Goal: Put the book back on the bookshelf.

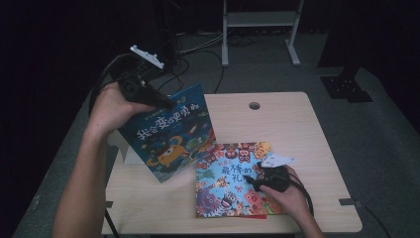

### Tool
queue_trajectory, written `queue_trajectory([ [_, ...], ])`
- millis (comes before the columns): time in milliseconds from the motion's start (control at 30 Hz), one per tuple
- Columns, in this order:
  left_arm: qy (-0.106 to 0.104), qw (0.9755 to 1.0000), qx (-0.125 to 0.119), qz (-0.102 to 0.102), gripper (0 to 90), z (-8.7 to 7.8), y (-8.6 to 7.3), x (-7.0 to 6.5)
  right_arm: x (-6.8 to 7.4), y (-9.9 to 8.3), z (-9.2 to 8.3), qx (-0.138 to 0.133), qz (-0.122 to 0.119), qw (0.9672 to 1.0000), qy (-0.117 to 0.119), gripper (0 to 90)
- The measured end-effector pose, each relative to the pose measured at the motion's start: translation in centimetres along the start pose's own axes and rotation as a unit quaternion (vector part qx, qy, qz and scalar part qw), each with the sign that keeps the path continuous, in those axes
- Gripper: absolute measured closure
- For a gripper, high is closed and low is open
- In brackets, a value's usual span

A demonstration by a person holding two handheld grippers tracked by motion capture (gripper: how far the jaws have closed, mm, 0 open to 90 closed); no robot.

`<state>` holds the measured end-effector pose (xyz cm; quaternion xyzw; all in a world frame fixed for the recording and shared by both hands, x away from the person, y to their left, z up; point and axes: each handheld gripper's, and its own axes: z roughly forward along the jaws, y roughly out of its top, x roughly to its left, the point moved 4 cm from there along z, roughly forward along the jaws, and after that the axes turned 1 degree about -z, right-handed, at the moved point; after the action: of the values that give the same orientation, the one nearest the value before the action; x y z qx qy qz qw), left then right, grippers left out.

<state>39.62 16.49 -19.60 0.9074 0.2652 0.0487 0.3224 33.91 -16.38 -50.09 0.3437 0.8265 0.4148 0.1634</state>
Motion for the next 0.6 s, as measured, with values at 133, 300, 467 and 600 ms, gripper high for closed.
queue_trajectory([
  [133, 0.004, 0.9999, -0.007, -0.007, 82.5, -0.9, -1.0, 0.5, 0.0, 0.0, 0.0, 0.0, 0.0, 1.0, 0.0, 26.9],
  [300, 0.014, 0.9998, -0.003, -0.017, 82.5, -1.9, -2.5, 1.2, 0.0, 0.0, 0.0, 0.0, 0.0, 1.0, 0.0, 26.5],
  [467, 0.022, 0.9991, -0.01, -0.034, 82.5, -3.1, -4.1, 2.0, 0.0, 0.0, 0.0, 0.0, 0.0, 1.0, 0.0, 26.4],
  [600, 0.03, 0.9983, -0.017, -0.046, 82.5, -4.1, -5.3, 2.4, 0.0, 0.0, 0.0, 0.0, 0.0, 1.0, 0.0, 26.4],
])
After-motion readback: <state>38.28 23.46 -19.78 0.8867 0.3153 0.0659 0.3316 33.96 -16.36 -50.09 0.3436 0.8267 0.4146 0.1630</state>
